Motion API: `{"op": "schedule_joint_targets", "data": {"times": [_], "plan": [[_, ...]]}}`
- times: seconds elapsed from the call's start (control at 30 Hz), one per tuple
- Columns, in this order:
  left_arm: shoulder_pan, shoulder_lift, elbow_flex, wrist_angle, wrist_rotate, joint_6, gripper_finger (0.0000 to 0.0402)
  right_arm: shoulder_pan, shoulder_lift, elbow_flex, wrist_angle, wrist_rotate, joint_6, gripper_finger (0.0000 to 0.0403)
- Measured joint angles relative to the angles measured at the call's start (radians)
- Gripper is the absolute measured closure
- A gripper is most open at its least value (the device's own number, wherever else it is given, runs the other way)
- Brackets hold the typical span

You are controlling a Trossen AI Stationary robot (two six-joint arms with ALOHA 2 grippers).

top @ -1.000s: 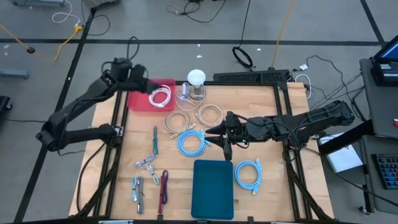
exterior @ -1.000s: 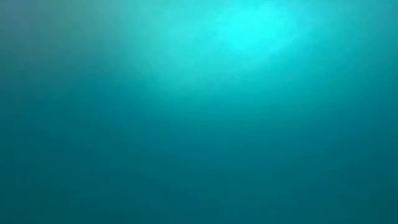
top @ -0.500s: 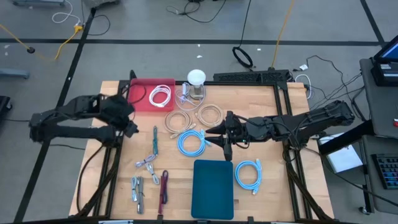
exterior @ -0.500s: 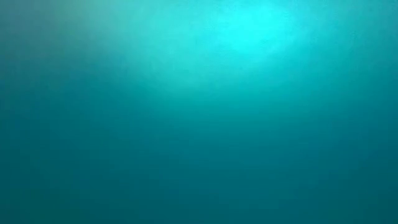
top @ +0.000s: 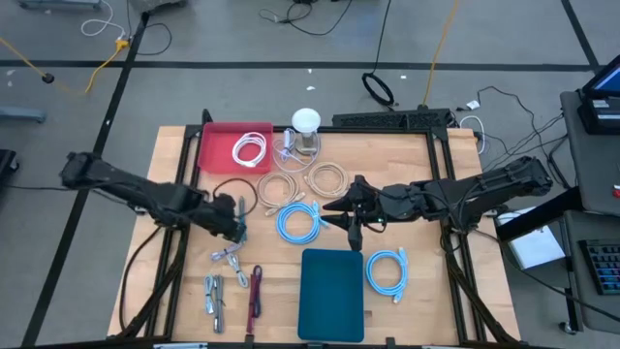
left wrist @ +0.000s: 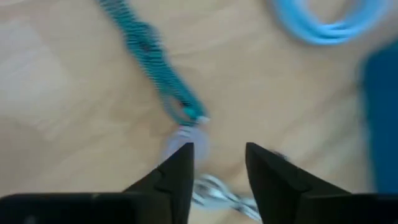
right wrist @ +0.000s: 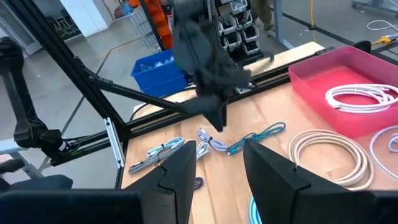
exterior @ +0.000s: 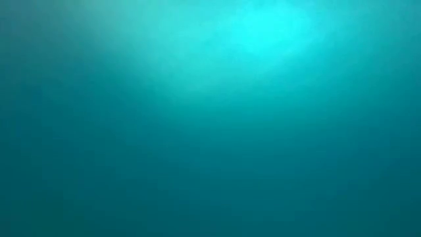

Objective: Pick & Place USB Port
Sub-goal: Put the blue USB cable into the blue bin

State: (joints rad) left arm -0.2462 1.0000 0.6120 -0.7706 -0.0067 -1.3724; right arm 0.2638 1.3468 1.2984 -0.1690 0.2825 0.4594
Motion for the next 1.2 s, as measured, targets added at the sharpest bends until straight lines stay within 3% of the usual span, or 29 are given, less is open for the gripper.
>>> {"op": "schedule_joint_targets", "data": {"times": [0.23,0.43,0.6,0.7,0.77,0.87,0.9,1.1,1.2], "plan": [[0.044,0.155,-0.016,0.043,-0.065,0.033,0.0218,0.000,0.000,0.000,0.000,0.000,0.004,0.0273],[0.130,0.251,-0.016,0.087,-0.128,0.091,0.0219,0.000,0.000,0.000,0.001,0.000,0.014,0.0273],[0.226,0.363,-0.016,0.089,-0.123,0.152,0.0220,0.000,0.000,0.000,0.004,0.000,0.026,0.0273],[0.261,0.416,-0.011,0.116,-0.104,0.210,0.0236,0.000,0.000,0.000,0.007,0.000,0.026,0.0273],[0.276,0.426,-0.011,0.122,-0.081,0.229,0.0274,0.000,0.000,0.000,0.007,0.000,0.026,0.0273],[0.279,0.408,-0.010,0.144,-0.068,0.250,0.0366,0.000,0.000,0.000,0.007,0.000,0.030,0.0273],[0.273,0.390,-0.008,0.148,-0.059,0.250,0.0377,0.000,0.000,0.000,0.007,0.000,0.033,0.0273],[0.187,0.200,0.011,0.132,0.026,0.157,0.0379,0.000,0.000,0.000,0.000,-0.002,0.040,0.0273],[0.098,0.080,0.018,0.268,0.028,0.057,0.0380,0.000,0.000,0.000,-0.007,-0.019,0.049,0.0273]]}}
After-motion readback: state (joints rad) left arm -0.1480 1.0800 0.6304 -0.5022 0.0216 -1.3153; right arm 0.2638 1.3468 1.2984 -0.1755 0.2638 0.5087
